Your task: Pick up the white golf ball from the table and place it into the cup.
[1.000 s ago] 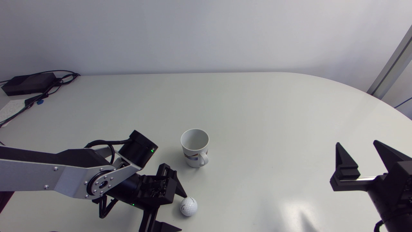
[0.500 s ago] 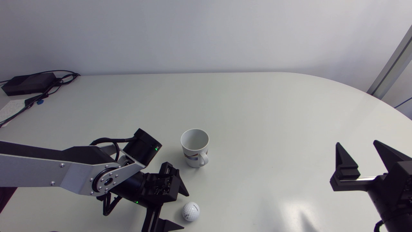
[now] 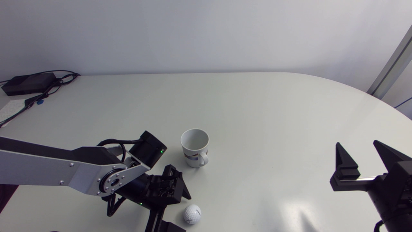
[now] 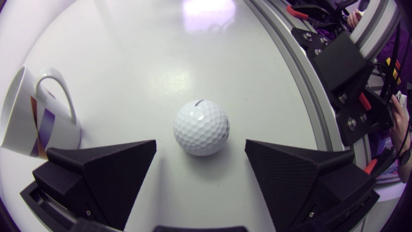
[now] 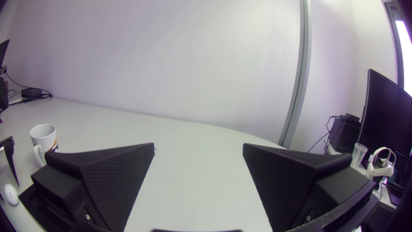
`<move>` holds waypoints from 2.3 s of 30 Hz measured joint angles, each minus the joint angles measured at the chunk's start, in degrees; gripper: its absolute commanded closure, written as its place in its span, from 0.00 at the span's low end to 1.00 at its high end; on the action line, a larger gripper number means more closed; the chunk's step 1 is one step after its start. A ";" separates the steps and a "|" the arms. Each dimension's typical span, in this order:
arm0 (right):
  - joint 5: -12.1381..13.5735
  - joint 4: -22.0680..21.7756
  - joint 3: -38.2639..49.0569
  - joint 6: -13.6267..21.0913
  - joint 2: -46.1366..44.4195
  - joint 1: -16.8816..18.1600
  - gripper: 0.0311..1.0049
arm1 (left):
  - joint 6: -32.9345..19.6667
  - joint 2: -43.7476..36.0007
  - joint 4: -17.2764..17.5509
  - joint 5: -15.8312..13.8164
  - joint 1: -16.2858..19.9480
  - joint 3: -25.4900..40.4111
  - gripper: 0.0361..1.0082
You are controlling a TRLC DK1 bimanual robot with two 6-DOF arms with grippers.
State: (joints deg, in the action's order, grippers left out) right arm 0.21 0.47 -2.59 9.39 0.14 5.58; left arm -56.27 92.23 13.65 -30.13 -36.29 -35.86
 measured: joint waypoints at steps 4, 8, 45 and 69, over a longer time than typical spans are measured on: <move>0.02 0.00 0.00 0.02 0.00 0.00 0.04 | 0.44 0.48 -0.15 0.00 -0.61 -0.33 0.02; 0.02 0.00 0.00 0.02 0.00 0.00 0.04 | 0.46 0.94 -0.28 0.00 -0.76 -0.90 0.02; 0.02 0.00 0.00 0.02 0.00 0.00 0.04 | 1.16 -0.39 -2.34 0.13 -0.09 -1.64 0.62; 0.02 0.00 0.00 0.02 0.00 0.00 0.04 | 17.00 -7.56 -5.70 0.04 9.46 -11.98 0.61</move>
State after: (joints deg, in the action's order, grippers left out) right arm 0.23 0.47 -2.59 9.41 0.14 5.58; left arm -39.27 84.66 7.95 -30.09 -26.83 -47.83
